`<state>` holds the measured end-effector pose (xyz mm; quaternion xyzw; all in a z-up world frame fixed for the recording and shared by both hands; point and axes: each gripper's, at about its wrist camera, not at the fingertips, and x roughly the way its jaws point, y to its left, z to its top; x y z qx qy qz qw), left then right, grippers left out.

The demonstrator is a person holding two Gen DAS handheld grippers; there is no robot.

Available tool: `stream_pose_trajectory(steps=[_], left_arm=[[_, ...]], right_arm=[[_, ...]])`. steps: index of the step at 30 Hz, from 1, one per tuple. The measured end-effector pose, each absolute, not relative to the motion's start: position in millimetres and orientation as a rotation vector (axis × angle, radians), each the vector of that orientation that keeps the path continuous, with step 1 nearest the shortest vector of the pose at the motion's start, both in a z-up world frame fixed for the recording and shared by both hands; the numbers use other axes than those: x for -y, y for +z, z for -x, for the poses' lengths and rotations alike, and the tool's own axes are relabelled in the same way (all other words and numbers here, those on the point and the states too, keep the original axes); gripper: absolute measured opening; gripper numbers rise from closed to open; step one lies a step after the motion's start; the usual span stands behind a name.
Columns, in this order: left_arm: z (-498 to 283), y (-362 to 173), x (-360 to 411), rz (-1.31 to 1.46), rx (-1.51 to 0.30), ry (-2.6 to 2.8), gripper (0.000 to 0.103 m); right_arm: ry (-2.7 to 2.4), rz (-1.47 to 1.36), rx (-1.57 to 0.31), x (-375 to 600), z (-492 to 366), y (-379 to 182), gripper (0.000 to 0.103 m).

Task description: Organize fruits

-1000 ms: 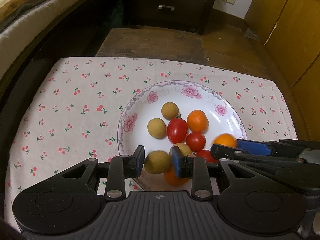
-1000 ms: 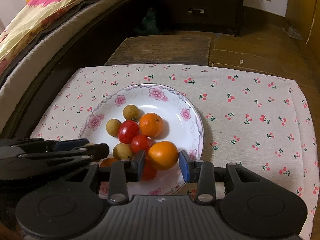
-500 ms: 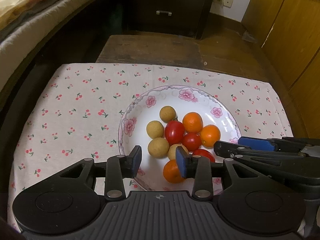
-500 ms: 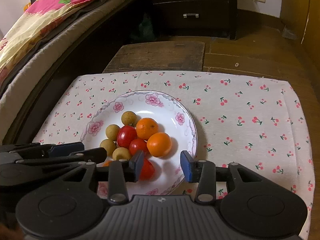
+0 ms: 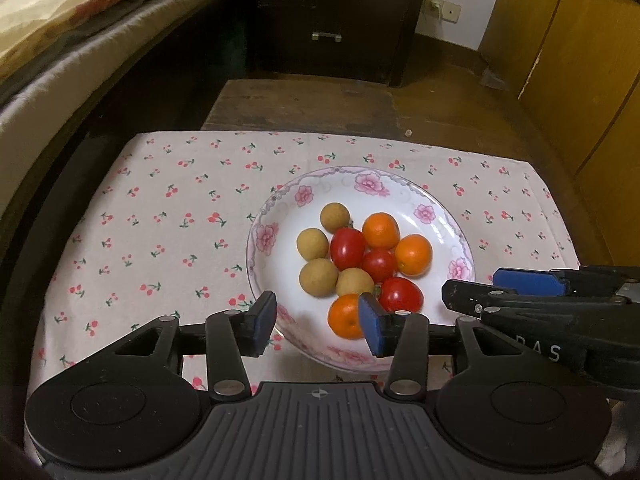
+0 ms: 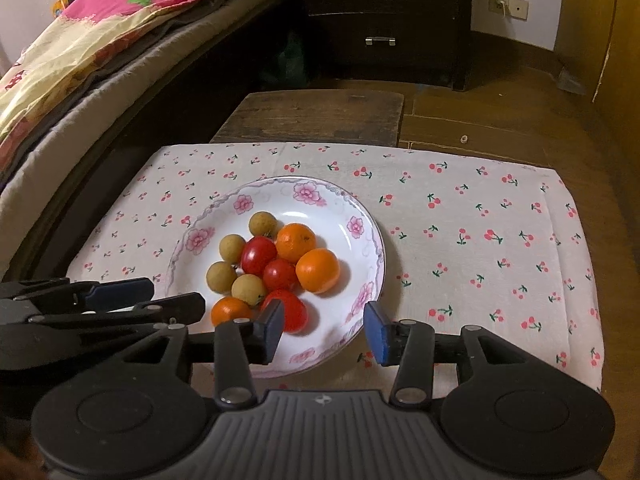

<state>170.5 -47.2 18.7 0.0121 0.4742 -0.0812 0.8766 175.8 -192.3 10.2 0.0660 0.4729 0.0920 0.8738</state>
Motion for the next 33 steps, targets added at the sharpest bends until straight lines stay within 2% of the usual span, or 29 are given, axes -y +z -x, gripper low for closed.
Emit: stream_pose_trajectory(steps=[7, 13, 33], left_arm=[[-153.7, 26.9, 45.3, -0.041, -0.946, -0.157, 0.070], [-140.1, 29.2, 45.0, -0.049, -0.928, -0.156, 0.077], [-100.7, 17.7, 41.0, -0.059, -0.952, -0.128, 0.087]], right_arm=[[0.180, -0.170, -0.985, 196.3, -160.2, 12.5, 0.046], [0.178, -0.193, -0.991, 199.7, -143.8, 12.8, 0.046], [0.170, -0.220, -0.998, 206.1, -103.2, 11.3, 0.048]])
